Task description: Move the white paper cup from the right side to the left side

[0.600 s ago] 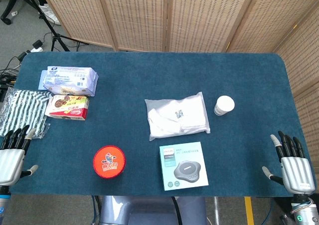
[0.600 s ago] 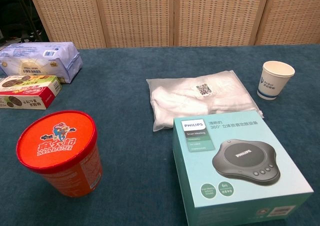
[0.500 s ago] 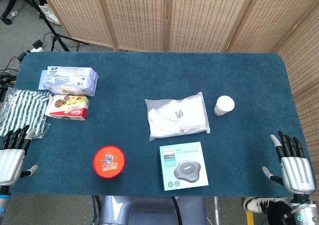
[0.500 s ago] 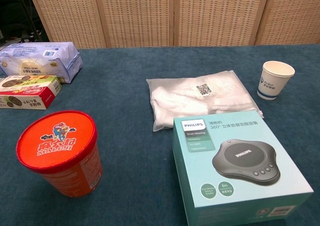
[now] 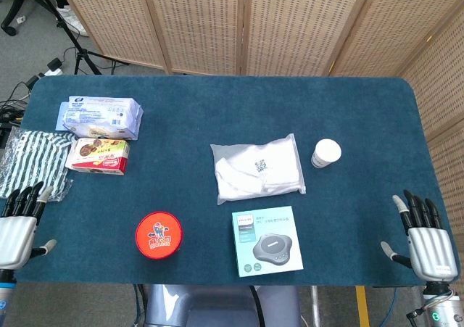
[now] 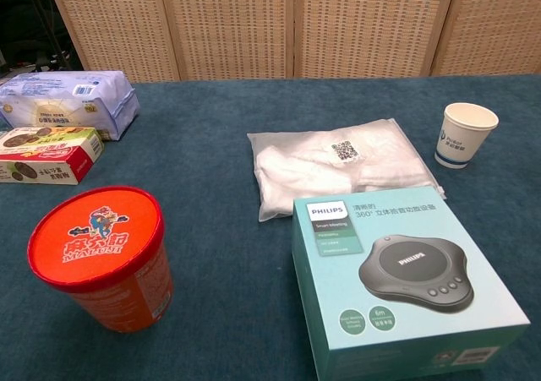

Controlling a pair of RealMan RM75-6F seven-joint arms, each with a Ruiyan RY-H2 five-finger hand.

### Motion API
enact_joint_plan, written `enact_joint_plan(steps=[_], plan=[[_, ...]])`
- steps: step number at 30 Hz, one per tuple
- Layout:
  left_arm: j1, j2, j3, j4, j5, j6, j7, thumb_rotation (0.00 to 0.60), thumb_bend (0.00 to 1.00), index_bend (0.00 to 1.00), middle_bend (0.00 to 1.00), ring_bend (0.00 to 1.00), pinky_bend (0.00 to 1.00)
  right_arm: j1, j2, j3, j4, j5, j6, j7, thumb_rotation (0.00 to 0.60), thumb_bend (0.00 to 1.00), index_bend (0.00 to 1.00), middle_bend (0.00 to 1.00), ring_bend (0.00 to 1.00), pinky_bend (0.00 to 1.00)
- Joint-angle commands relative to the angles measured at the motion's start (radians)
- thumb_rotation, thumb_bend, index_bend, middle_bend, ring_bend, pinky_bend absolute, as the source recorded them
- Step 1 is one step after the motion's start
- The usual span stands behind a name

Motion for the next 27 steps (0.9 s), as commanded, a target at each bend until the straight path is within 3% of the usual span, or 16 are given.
enact_joint_plan(steps=[1,18,22,27], plan=[[0.0,0.002,-0.001,0.002,-0.003,-0.001,-0.005,0.6,0.02,0.0,0.0,0.0,0.0,0.005,-0.003,0.002,0.004,0.013,-0.014,-0.004,0.6,0.25,0.0,0.0,0.0,0.0],[0.006,0.005,0.01,-0.006,0.032,0.014,-0.012,0.6,0.03,0.0,0.0,0.0,0.0,0.026,-0.053,0.028,0.041,-0.023,0.02,-0.032,0.6,0.26,0.03,0.0,0.0,0.0],[0.006,-0.004,0.009,-0.002,0.044,0.022,-0.02,0.6,0.03,0.0,0.0,0.0,0.0,0.089,-0.039,0.081,0.001,-0.029,-0.014,-0.094,0.6,0.26,0.12,0.0,0.0,0.0],[0.008,-0.018,0.009,0.012,0.066,0.037,-0.025,0.6,0.03,0.0,0.0,0.0,0.0,0.189,-0.038,0.152,-0.027,0.009,-0.114,-0.202,0.6,0.26,0.13,0.0,0.0,0.0]])
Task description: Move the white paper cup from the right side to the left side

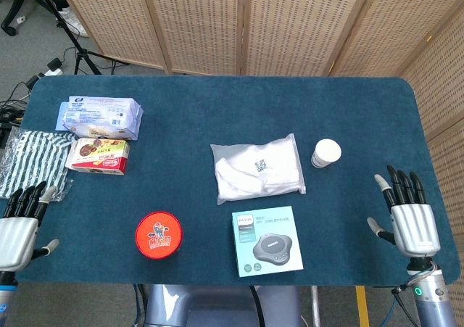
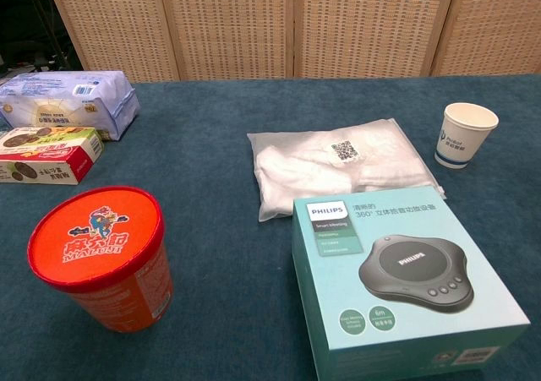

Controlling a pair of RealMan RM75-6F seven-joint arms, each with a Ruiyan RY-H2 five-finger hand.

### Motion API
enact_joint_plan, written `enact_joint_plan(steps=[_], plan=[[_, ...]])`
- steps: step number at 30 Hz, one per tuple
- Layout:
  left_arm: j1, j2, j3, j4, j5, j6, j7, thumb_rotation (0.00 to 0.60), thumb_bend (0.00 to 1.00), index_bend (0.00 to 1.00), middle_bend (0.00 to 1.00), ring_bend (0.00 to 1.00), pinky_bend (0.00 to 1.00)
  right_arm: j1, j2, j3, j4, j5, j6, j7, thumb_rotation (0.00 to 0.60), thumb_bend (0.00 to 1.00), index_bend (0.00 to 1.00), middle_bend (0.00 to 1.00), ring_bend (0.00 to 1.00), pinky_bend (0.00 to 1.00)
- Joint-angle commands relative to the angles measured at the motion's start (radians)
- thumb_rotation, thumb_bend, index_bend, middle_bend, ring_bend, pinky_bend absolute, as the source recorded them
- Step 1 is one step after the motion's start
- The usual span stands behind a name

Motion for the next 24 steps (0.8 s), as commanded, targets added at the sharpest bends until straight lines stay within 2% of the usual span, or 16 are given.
enact_joint_plan(steps=[1,7,14,18,24], plan=[[0.0,-0.008,0.002,0.01,0.008,0.003,0.001,0.6,0.03,0.0,0.0,0.0,0.0,0.092,0.011,0.062,-0.039,0.045,-0.11,-0.093,0.6,0.26,0.13,0.0,0.0,0.0],[-0.001,-0.014,0.002,0.014,0.007,-0.003,0.007,0.6,0.03,0.0,0.0,0.0,0.0,0.218,0.041,0.143,-0.117,0.226,-0.316,-0.164,0.6,0.26,0.13,0.0,0.0,0.0],[-0.005,-0.024,-0.003,0.03,0.016,0.001,-0.015,0.6,0.03,0.0,0.0,0.0,0.0,0.35,0.06,0.2,-0.12,0.522,-0.524,-0.242,0.6,0.26,0.13,0.0,0.0,0.0],[-0.012,-0.032,-0.009,0.045,0.012,-0.007,-0.028,0.6,0.03,0.0,0.0,0.0,0.0,0.432,0.056,0.209,-0.08,0.688,-0.599,-0.304,0.6,0.26,0.13,0.0,0.0,0.0],[-0.021,-0.041,-0.015,0.058,-0.008,-0.028,-0.027,0.6,0.03,0.0,0.0,0.0,0.0,0.552,0.02,0.177,0.003,0.906,-0.647,-0.415,0.6,0.26,0.13,0.0,0.0,0.0]])
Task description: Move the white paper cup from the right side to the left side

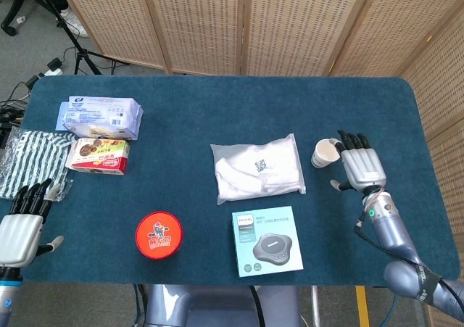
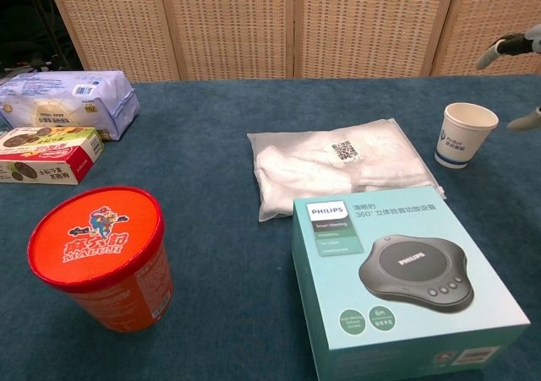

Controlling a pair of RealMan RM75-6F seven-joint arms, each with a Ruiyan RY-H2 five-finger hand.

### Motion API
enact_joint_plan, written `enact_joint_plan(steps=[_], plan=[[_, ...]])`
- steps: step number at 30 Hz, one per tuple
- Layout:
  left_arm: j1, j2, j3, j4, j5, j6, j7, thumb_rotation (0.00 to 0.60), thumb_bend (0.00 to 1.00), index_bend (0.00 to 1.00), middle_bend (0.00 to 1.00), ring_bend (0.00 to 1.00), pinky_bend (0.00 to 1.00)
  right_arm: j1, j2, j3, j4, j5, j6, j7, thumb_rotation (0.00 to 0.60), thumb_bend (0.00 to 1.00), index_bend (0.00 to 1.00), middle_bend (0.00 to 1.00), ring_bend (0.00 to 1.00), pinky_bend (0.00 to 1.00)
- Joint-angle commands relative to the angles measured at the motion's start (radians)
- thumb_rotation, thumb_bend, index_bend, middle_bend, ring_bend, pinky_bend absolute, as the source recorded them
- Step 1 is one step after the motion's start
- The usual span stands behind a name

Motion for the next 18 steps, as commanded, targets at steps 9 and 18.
enact_joint_plan(steps=[9,18], plan=[[-0.01,-0.008,-0.005,0.009,-0.022,-0.023,-0.001,0.6,0.03,0.0,0.0,0.0,0.0,0.209,-0.085,-0.075,0.187,0.342,-0.09,-0.119,0.6,0.26,0.13,0.0,0.0,0.0],[-0.019,-0.01,-0.009,0.016,-0.043,-0.042,-0.004,0.6,0.03,0.0,0.0,0.0,0.0,0.265,-0.123,-0.123,0.285,0.401,-0.132,-0.082,0.6,0.26,0.13,0.0,0.0,0.0]])
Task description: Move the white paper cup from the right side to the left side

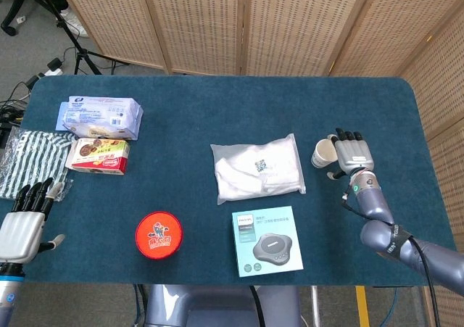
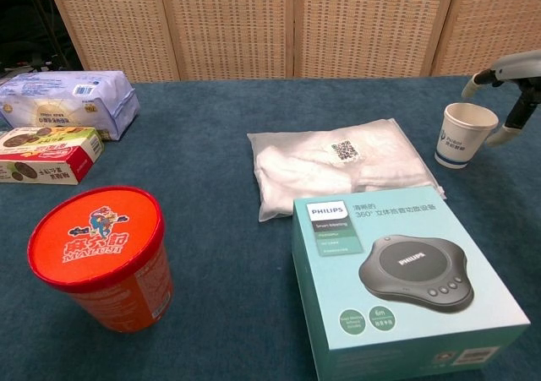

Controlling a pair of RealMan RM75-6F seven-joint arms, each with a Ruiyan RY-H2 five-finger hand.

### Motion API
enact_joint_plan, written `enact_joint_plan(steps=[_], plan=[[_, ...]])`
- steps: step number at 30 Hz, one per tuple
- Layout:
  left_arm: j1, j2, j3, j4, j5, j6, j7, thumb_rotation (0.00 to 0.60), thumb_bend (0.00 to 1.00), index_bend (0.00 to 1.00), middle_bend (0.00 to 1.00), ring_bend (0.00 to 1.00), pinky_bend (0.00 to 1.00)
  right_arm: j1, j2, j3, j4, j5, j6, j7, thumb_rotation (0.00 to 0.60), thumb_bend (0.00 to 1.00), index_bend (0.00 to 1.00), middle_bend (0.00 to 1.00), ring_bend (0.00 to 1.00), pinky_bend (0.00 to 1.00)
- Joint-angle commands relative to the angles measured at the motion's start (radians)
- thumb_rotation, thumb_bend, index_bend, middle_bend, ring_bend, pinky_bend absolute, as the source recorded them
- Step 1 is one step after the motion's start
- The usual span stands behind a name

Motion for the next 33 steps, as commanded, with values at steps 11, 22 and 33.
enact_joint_plan(steps=[11,22,33], plan=[[-0.005,-0.001,0.002,0.0,-0.007,-0.009,0.002,0.6,0.03,0.0,0.0,0.0,0.0,0.062,-0.018,-0.046,0.031,0.017,-0.002,0.031,0.6,0.26,0.13,0.0,0.0,0.0],[-0.008,-0.003,0.005,0.001,-0.012,-0.016,0.007,0.6,0.03,0.0,0.0,0.0,0.0,0.09,-0.045,-0.082,0.108,0.045,-0.029,0.063,0.6,0.26,0.13,0.0,0.0,0.0],[-0.01,-0.006,0.007,0.001,-0.014,-0.018,0.011,0.6,0.03,0.0,0.0,0.0,0.0,0.095,-0.07,-0.101,0.159,0.034,-0.04,0.099,0.6,0.29,0.24,0.0,0.0,0.0]])
